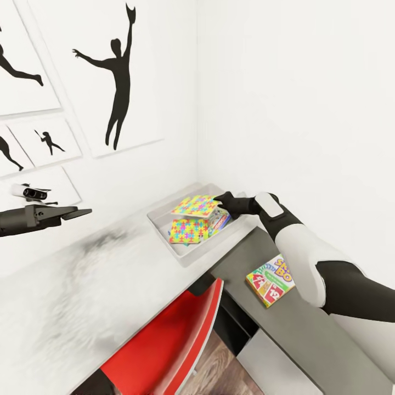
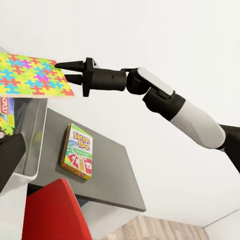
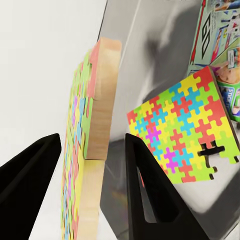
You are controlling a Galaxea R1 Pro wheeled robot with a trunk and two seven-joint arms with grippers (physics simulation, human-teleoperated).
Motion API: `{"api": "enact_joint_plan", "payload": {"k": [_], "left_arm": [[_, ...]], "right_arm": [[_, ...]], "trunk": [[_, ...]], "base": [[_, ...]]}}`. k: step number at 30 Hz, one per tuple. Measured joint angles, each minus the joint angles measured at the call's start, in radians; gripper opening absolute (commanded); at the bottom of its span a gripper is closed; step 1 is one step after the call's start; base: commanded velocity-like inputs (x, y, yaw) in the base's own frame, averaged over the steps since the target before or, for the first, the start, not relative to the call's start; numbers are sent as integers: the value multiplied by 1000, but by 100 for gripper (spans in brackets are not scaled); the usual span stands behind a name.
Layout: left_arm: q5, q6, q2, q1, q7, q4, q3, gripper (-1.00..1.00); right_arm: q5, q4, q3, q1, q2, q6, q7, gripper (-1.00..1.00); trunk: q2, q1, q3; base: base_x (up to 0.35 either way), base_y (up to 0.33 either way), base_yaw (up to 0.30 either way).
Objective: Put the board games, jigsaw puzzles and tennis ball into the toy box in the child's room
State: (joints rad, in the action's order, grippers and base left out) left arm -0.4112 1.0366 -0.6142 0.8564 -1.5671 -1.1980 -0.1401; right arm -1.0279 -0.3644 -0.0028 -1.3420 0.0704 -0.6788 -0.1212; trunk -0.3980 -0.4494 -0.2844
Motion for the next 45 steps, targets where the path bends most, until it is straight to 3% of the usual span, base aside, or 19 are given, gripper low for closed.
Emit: {"api": "enact_joint_plan", "payload": {"k": [21, 45], "left_arm": [[0, 0, 0, 0, 0, 0, 0, 100], [0, 0, 0, 0, 0, -2, 0, 100]], "right_arm": [[2, -2, 1, 0, 0, -6, -4, -100], [2, -2, 0, 0, 0, -3, -6, -100]], "trunk": [[0, 0, -2], [0, 0, -39]], "base": [[0, 0, -3], [0, 0, 0]]}}
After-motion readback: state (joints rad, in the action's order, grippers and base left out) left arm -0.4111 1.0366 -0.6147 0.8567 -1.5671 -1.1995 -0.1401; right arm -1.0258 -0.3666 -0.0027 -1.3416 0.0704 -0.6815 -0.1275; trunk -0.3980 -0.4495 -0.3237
